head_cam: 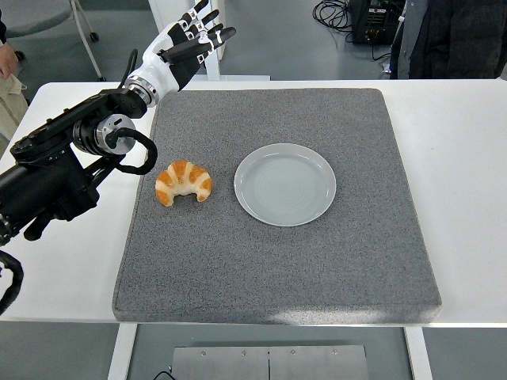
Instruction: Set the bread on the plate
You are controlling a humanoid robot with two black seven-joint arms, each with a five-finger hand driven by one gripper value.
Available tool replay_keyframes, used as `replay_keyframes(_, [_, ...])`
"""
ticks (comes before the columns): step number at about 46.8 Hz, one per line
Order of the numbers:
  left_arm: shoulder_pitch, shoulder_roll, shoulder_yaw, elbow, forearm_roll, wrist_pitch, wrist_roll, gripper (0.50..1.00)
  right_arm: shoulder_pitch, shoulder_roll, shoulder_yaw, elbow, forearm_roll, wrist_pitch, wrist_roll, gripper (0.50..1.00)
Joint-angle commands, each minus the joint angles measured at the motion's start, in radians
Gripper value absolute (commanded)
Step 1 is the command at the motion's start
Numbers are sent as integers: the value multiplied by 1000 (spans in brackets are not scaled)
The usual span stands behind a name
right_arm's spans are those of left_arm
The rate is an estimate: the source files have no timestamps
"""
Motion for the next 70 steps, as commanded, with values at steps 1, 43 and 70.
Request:
replay_keyframes(1, [0,42,23,-61,75,38,-1,1000,0,0,0,0,0,0,0,1000])
replay_keyframes(43, [-41,379,170,-494,500,49,15,1000,0,0,0,0,0,0,0,1000])
replay_keyframes(70, [-35,488,214,-554,996,44,7,999,0,0,0,0,0,0,0,1000])
